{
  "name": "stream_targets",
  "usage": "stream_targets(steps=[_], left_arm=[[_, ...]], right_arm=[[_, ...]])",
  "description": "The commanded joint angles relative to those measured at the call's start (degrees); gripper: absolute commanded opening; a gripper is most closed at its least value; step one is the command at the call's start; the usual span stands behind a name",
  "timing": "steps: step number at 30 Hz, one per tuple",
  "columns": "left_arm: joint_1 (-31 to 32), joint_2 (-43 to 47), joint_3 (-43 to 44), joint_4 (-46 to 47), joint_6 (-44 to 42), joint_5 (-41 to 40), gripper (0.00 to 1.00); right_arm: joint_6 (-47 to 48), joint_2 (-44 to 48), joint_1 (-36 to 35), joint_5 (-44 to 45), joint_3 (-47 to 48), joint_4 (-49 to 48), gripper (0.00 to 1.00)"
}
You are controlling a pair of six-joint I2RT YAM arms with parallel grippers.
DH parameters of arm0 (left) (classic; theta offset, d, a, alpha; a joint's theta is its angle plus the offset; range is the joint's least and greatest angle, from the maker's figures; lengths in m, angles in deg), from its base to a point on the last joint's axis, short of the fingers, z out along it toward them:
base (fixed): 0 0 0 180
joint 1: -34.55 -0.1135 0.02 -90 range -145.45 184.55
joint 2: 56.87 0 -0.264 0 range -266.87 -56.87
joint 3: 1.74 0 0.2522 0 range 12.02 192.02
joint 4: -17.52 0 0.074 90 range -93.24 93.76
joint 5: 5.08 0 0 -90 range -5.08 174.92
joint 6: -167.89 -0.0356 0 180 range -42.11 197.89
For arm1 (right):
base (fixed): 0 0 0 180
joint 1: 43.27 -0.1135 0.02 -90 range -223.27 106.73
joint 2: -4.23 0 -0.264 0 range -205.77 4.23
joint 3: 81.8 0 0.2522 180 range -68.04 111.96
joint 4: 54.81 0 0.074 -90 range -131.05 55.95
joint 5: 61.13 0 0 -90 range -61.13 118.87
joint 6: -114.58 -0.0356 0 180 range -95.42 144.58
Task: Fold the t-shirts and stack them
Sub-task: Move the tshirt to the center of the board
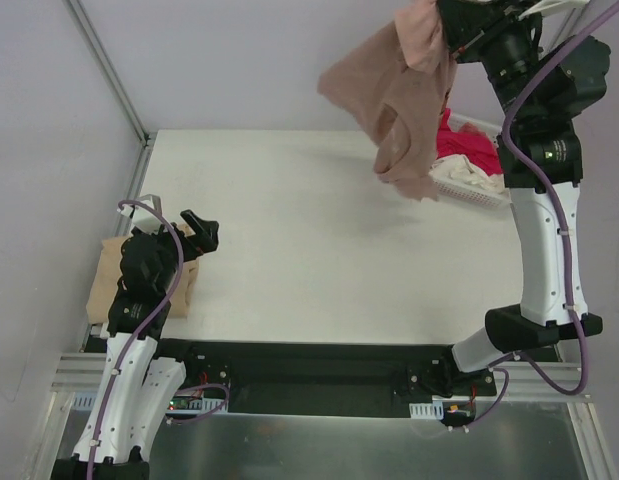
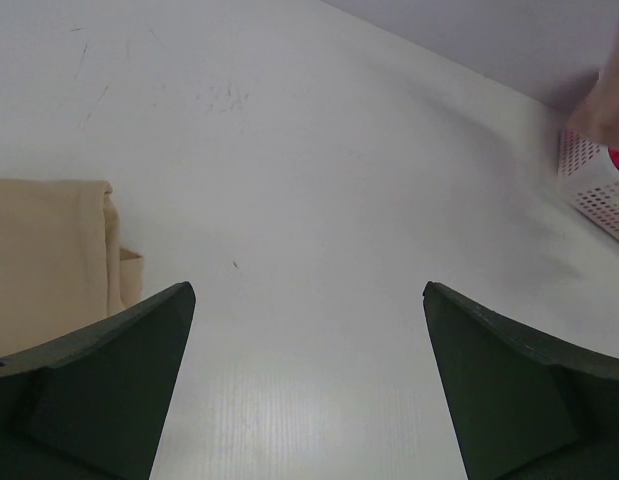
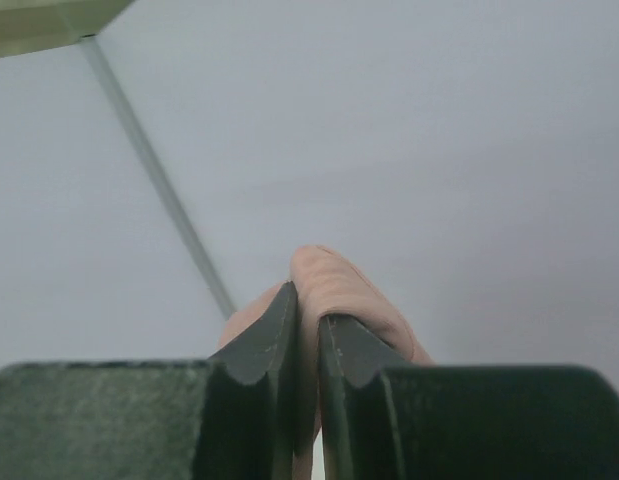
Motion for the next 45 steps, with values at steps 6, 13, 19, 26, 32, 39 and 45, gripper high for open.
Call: stream_targets(steps=[6,13,19,26,32,39,45], left_arm=[[0.07,-0.02,-0.07,2.2,-0.17,-0.11,0.99],[0.07,-1.69,0.1,2.12,0.26,-0.72,0.99],[0.07,-5.73,1.16,2.12,1.14,1.47,0.99],[0.07,-10.12,0.11,1.33,5.44,9.37,0.99],[0.07,-7.68,-9.02,1.24,12.56,16.77,0.99],[0.25,-4.42,-13.95,0.45,15.91,20.89,0.99],[0.78,-4.15,-15.98,0.18,17.57,21.87,0.99]], right_arm=[[-8.38,6.45,-12.14,-16.07,-4.97,-12.19,0.14],[-3.83,23.76,-12.59,-1.96,-37.38,-7.82,0.2],[6.98,31.52,-5.76,25.65,-55.93,7.81,0.27],[9.12,15.9,5.25,38.66,-56.67,25.59,0.97],[7.44,19.54,-4.21,37.44,-58.59,28.32,0.97],[-7.66,27.21,-36.85,30.41,-71.76,23.68,0.97],[-17.17,15.19,-55.81,40.25,-68.1,26.56,0.97]])
